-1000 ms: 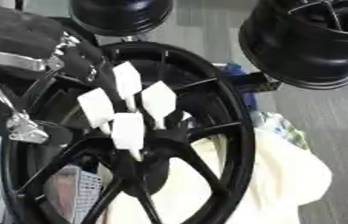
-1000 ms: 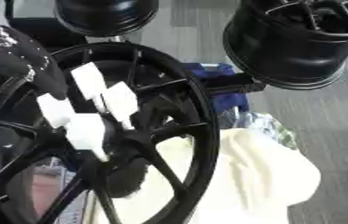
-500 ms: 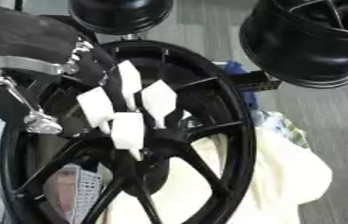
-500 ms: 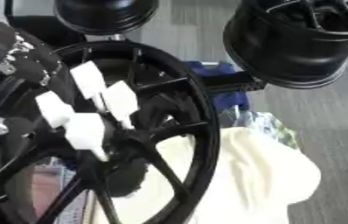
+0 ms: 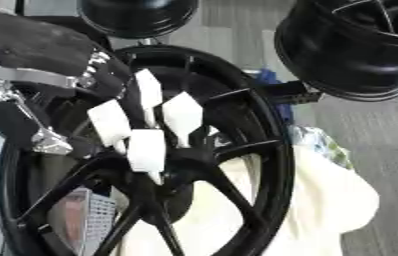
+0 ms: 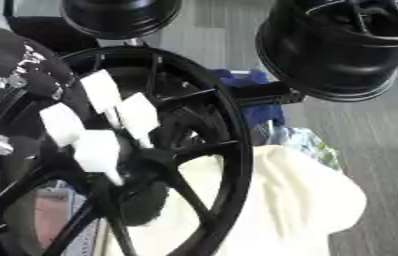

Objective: Pull the pin out of the wheel hub.

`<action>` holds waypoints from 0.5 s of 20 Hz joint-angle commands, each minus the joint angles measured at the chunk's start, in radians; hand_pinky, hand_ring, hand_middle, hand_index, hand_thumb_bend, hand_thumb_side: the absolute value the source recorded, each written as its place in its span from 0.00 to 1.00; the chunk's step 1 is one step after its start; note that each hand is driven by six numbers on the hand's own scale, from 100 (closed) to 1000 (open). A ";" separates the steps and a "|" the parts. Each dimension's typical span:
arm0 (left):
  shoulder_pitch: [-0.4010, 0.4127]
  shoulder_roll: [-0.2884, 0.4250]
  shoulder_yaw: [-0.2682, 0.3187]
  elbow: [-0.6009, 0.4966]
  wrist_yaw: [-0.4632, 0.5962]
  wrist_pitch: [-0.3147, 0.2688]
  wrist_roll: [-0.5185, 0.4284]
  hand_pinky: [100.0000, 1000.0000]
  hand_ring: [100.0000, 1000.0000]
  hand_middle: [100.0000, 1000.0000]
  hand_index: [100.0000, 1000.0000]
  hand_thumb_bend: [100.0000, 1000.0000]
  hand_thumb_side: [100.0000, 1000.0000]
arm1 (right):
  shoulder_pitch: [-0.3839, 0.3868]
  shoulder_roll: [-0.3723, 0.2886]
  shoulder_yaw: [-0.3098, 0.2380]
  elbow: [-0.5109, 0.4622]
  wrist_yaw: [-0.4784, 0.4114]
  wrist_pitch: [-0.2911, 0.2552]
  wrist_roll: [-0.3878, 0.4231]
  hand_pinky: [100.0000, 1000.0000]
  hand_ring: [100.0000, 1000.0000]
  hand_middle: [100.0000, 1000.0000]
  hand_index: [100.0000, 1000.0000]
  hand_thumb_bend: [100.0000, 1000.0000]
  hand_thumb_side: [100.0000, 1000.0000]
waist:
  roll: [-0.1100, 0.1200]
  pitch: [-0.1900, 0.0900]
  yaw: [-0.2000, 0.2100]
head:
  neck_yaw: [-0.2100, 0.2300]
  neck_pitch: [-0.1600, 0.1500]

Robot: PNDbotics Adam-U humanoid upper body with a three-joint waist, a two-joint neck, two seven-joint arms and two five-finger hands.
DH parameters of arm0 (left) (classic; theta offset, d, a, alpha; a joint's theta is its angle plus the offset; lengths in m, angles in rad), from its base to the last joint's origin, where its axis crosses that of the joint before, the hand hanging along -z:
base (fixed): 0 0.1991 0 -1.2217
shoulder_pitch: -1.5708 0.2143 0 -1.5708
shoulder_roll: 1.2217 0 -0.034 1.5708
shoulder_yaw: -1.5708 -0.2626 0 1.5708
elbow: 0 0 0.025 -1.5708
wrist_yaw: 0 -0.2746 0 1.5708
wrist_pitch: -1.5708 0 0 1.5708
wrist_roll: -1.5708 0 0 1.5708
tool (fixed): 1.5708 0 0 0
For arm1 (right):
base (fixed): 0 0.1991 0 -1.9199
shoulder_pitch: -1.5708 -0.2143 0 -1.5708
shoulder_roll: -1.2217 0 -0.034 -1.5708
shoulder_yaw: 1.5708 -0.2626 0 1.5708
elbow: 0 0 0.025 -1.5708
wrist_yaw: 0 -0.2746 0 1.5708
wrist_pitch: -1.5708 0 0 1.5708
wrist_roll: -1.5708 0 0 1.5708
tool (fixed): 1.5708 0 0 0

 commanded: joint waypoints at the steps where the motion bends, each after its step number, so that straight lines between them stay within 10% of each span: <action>1: -0.007 0.008 0.006 0.018 -0.020 -0.048 -0.048 0.82 0.78 0.73 0.84 0.29 0.00 | -0.004 -0.019 -0.015 -0.011 -0.006 0.081 -0.084 0.39 0.58 0.63 0.77 0.27 0.15 | -0.002 -0.014 -0.003 | 0.005 -0.012; 10: -0.013 -0.020 0.009 0.102 -0.101 -0.077 -0.023 0.82 0.78 0.73 0.83 0.30 0.00 | -0.004 -0.004 -0.019 -0.011 -0.015 0.076 -0.084 0.38 0.58 0.63 0.77 0.27 0.15 | -0.005 -0.010 -0.009 | 0.014 -0.018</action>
